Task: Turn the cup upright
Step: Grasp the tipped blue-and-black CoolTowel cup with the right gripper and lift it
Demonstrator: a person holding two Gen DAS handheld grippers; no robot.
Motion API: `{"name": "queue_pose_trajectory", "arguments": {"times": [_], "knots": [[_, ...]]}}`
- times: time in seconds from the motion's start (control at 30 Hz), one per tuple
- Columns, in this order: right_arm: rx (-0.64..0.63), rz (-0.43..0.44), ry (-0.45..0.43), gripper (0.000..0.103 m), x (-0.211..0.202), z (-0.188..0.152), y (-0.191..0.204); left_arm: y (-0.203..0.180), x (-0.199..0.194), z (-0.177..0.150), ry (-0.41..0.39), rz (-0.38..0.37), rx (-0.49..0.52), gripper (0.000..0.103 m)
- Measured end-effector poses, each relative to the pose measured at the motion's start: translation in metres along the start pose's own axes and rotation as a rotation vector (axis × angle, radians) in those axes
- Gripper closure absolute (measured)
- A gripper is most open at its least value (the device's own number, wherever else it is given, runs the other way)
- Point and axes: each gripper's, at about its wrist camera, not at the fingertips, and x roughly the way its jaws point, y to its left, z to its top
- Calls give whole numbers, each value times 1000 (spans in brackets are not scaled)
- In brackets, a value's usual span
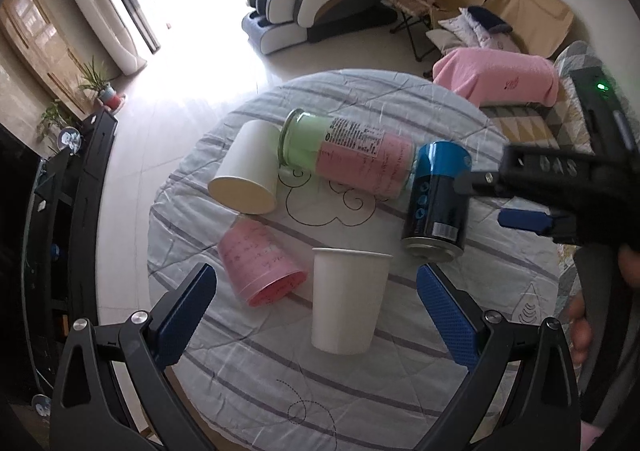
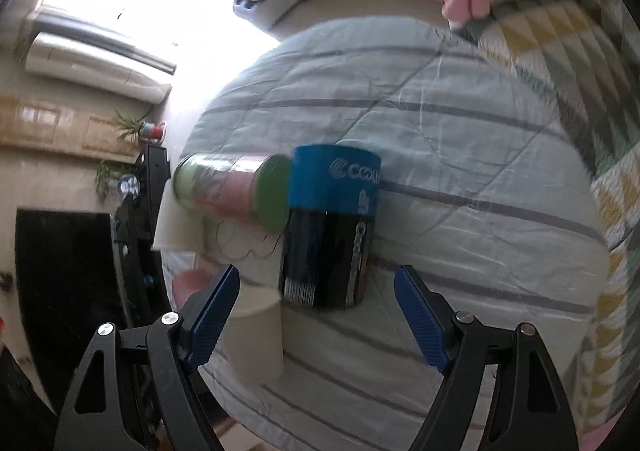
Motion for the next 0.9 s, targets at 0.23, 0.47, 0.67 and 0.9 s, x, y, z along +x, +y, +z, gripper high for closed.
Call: {"name": "queue_pose_trajectory", "arguments": {"times": [0.23,0.47,0.67,0.9], "knots": [[94,-12,62,22,45,32,-14,7,22,0,53,1,-16,1],[139,47,108,22,75,47,-18,14,29,-7,85,10,-36,1],[184,122,123,21,85,58,-23,20,28,-14,93,16,-49,1],[131,170,81,35,71,45,-23,18,25,-19,87,1,-44,1]]}}
